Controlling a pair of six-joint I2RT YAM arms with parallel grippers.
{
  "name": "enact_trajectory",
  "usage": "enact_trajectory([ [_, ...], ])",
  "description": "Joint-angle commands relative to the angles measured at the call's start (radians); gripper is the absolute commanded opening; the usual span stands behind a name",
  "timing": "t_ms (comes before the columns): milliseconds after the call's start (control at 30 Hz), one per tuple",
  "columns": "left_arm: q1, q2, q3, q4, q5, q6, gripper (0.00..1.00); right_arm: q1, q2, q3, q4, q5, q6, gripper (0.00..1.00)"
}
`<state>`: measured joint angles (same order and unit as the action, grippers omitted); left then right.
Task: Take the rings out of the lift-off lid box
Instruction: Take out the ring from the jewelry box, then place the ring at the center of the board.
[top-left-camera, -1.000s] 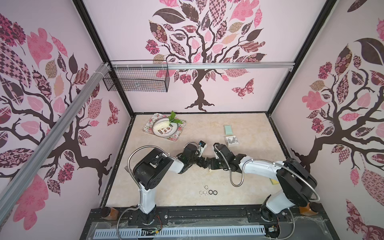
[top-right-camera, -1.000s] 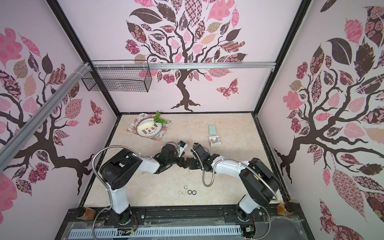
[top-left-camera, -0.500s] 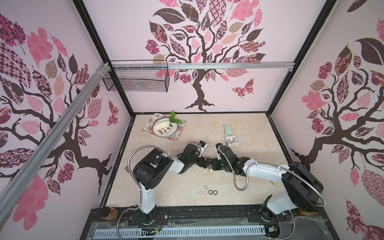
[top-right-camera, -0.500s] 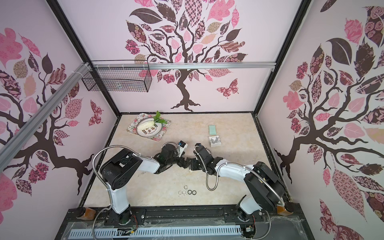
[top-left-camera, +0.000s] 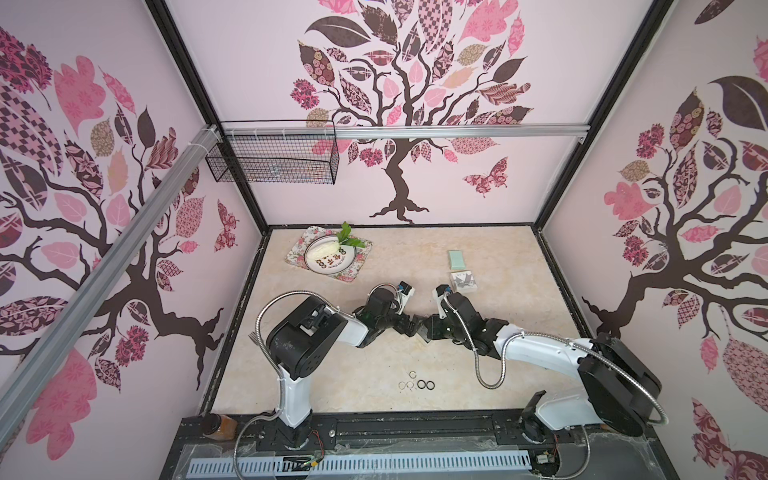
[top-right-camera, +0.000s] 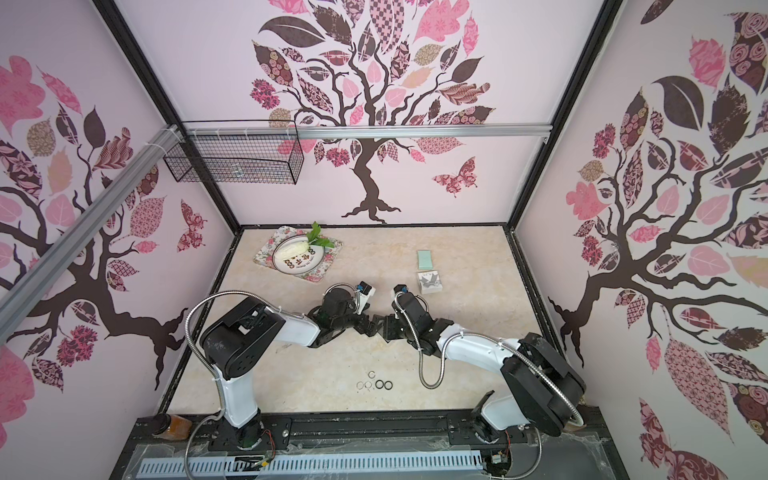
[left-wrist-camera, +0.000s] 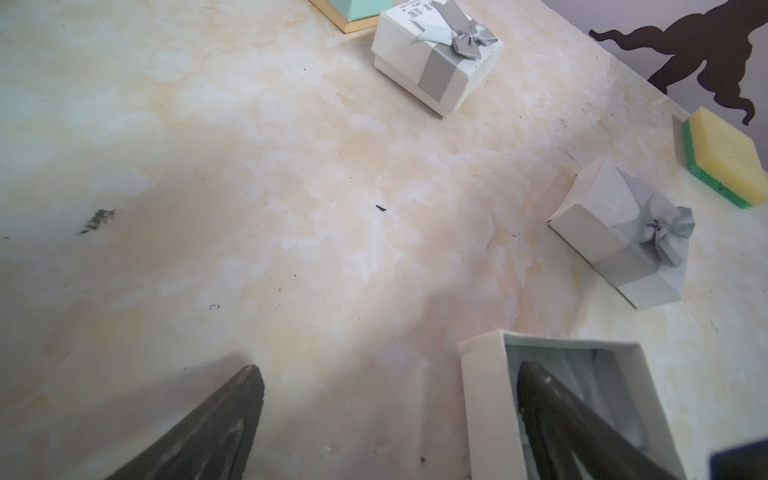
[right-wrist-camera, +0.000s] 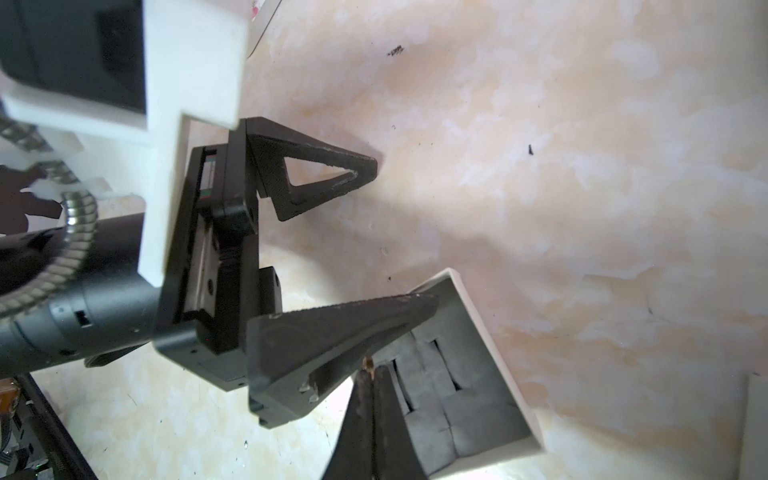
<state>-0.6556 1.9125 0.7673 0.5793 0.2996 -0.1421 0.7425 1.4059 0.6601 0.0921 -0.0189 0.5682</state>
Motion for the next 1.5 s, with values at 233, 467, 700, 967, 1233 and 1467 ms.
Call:
enact_trajectory([
  [233,-0.006,-0.037,-0.001,-0.072,-0.008,0.023,0.98,-0.005,-0.156,-0.048,-0.044,-0.044,0.006,0.0],
  [467,-0.006,-0.218,-0.003,-0.18,-0.043,0.063,0.98,-0.005,-0.388,-0.185,-0.157,-0.236,0.035,0.0],
  [700,-0.007,-0.453,-0.088,-0.323,-0.128,0.061,0.98,0.029,-0.428,-0.389,0.019,-0.315,0.187,0.0],
  [967,-0.016,-0.731,-0.334,-0.389,-0.2,0.007,0.98,0.058,-0.214,-0.453,0.34,-0.378,0.261,0.0],
  [1233,-0.042,-0.904,-0.434,-0.446,-0.233,-0.015,0.98,0.076,-0.11,-0.432,0.406,-0.382,0.271,0.0],
  [1467,-0.053,-0.878,-0.421,-0.458,-0.241,-0.003,0.98,0.082,-0.071,-0.418,0.413,-0.368,0.273,0.04],
])
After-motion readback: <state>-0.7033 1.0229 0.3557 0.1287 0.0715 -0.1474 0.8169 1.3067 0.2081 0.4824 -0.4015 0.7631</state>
